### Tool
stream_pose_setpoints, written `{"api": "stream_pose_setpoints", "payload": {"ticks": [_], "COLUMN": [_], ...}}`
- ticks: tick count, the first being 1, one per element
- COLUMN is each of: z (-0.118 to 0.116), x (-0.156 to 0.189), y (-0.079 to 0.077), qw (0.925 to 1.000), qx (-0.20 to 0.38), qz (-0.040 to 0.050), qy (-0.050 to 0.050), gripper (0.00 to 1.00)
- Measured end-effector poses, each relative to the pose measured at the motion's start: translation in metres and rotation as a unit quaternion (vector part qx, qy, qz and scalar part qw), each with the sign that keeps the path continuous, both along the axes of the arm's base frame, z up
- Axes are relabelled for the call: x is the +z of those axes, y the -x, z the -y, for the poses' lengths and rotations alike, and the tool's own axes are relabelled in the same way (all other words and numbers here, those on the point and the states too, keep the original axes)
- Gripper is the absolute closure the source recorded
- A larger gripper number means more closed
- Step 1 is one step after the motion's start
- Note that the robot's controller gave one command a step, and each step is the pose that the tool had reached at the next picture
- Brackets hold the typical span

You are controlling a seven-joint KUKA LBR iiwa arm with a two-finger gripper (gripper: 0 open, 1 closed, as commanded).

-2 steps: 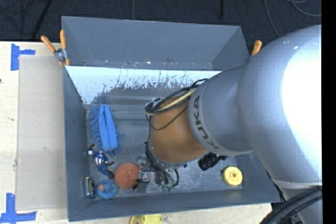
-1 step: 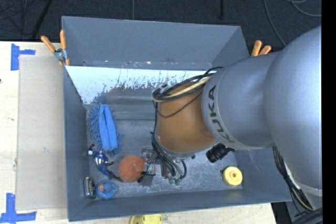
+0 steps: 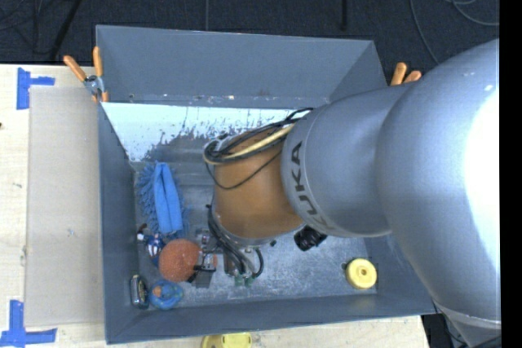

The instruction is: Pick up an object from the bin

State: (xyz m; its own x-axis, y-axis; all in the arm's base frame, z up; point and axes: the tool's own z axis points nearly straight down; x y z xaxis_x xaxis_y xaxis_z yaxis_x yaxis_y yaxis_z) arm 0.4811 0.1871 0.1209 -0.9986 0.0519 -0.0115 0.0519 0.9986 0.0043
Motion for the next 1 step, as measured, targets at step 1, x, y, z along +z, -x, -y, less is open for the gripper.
{"api": "stream_pose_setpoints", "payload": {"ticks": [1], "z": [0.0112], "x": [0.0174], "y": [-0.0005], "qw": [0.9999], "qx": [0.005], "qz": [-0.0127], "qy": [0.003], "gripper": [1.0]}}
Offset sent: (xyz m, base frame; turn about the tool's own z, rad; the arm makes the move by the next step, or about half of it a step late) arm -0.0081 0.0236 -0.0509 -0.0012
